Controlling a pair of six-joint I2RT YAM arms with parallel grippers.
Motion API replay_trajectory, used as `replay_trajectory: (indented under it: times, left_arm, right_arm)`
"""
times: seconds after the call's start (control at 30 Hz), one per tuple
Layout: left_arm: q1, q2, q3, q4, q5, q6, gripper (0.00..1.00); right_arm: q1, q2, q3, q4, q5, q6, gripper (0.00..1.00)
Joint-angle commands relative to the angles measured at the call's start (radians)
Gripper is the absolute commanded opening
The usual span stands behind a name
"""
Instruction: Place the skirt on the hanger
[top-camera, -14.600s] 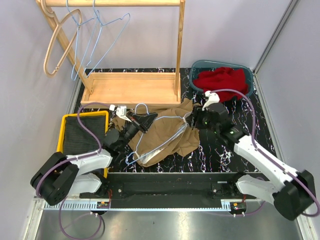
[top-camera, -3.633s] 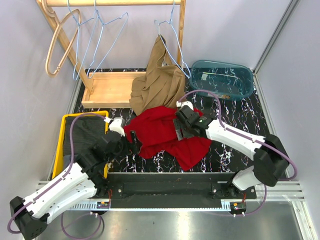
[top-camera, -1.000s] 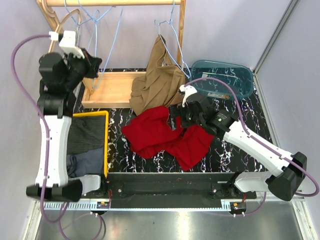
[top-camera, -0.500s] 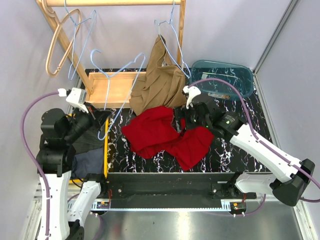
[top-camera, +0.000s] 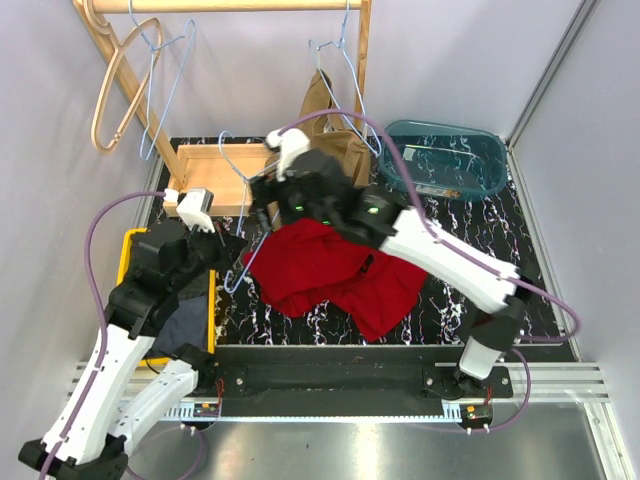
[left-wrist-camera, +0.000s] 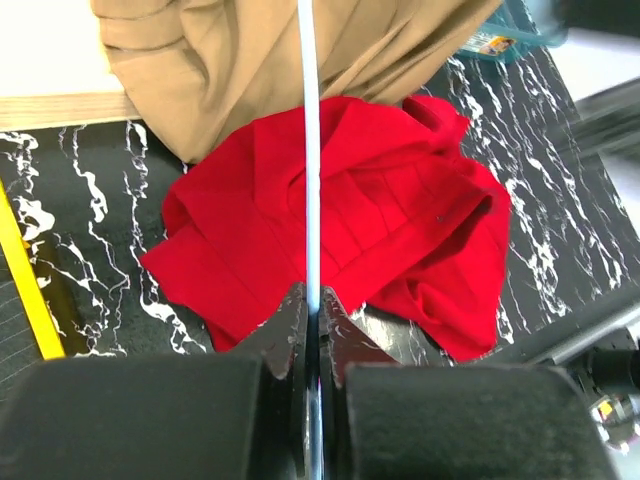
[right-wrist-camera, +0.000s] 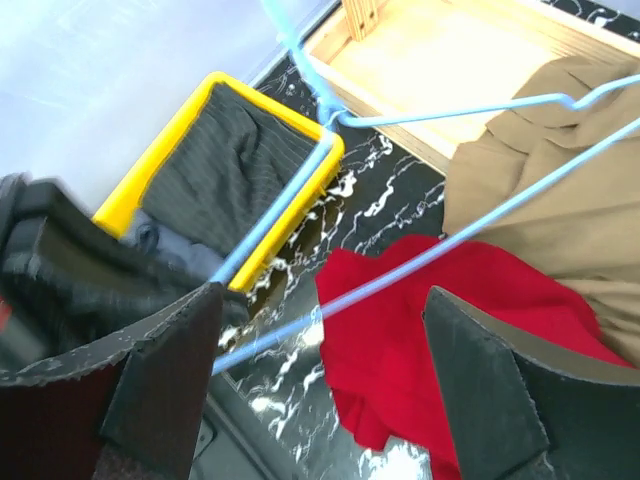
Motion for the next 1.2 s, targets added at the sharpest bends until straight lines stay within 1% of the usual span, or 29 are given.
replay_trajectory:
  times: [0.0, 0.07, 0.13, 0.2, 0.33, 0.47, 0.5, 0.6, 0.63, 0.8, 0.83, 0.9, 0.93, 0.97, 1.0, 1.03, 1.07, 1.1, 1.13, 1.17]
  left_arm:
    - [-0.081, -0.017, -0.013, 0.112, -0.263, -0.076, 0.0]
    - [-0.104, -0.033, -0.023, 0.111, -0.309, -0.091, 0.0]
    - [-0.117, -0.043, -0.034, 0.112, -0.317, -0.105, 0.0]
    - [-0.127, -0.045, -0.04, 0.111, -0.328, -0.114, 0.0]
    - [-0.15, -0.042, -0.063, 0.115, -0.339, -0.116, 0.0]
    - [-0.16, -0.045, -0.073, 0.123, -0.349, -0.117, 0.0]
    - [-0.163, -0.046, -0.07, 0.121, -0.354, -0.116, 0.0]
    - [-0.168, -0.054, -0.063, 0.123, -0.372, -0.111, 0.0]
    - [-0.168, -0.056, -0.065, 0.123, -0.376, -0.111, 0.0]
    - [-0.171, -0.054, -0.065, 0.124, -0.374, -0.106, 0.0]
    - [-0.173, -0.053, -0.065, 0.124, -0.374, -0.106, 0.0]
    - [-0.176, -0.057, -0.068, 0.129, -0.369, -0.109, 0.0]
    - [-0.177, -0.059, -0.069, 0.129, -0.366, -0.108, 0.0]
    - [-0.177, -0.059, -0.073, 0.132, -0.366, -0.108, 0.0]
    - [-0.177, -0.059, -0.073, 0.131, -0.36, -0.105, 0.0]
    - [-0.177, -0.062, -0.071, 0.131, -0.357, -0.102, 0.0]
    - [-0.18, -0.065, -0.073, 0.131, -0.354, -0.102, 0.0]
    - [-0.179, -0.066, -0.071, 0.132, -0.35, -0.099, 0.0]
    - [-0.179, -0.066, -0.068, 0.134, -0.346, -0.093, 0.05]
    - [-0.179, -0.068, -0.065, 0.132, -0.346, -0.088, 0.12]
  right_arm:
    - [0.068, 0.154, 0.162, 0.025, 0.186, -0.051, 0.89]
    - [0.077, 0.229, 0.243, 0.014, 0.268, -0.063, 0.9]
    - [0.079, 0.266, 0.304, 0.009, 0.343, -0.07, 0.9]
    - [0.08, 0.314, 0.34, 0.011, 0.364, -0.081, 0.9]
    - [0.082, 0.403, 0.471, -0.003, 0.418, -0.103, 0.89]
    - [0.083, 0.51, 0.584, -0.023, 0.438, -0.126, 0.86]
    - [0.083, 0.528, 0.637, -0.047, 0.441, -0.126, 0.85]
    - [0.083, 0.591, 0.708, -0.102, 0.437, -0.11, 0.79]
    - [0.082, 0.599, 0.71, -0.106, 0.421, -0.1, 0.76]
    - [0.082, 0.616, 0.711, -0.113, 0.409, -0.077, 0.67]
    - [0.083, 0.618, 0.714, -0.113, 0.409, -0.078, 0.62]
    - [0.083, 0.624, 0.725, -0.116, 0.417, -0.077, 0.56]
    - [0.082, 0.631, 0.73, -0.119, 0.42, -0.077, 0.5]
    - [0.083, 0.633, 0.736, -0.121, 0.426, -0.075, 0.38]
    - [0.082, 0.638, 0.739, -0.119, 0.438, -0.075, 0.3]
    - [0.083, 0.639, 0.745, -0.121, 0.443, -0.077, 0.24]
    - [0.082, 0.641, 0.757, -0.119, 0.452, -0.078, 0.12]
    - [0.082, 0.642, 0.762, -0.119, 0.46, -0.077, 0.07]
    - [0.082, 0.639, 0.765, -0.119, 0.46, -0.077, 0.03]
    - [0.082, 0.641, 0.769, -0.119, 0.467, -0.08, 0.0]
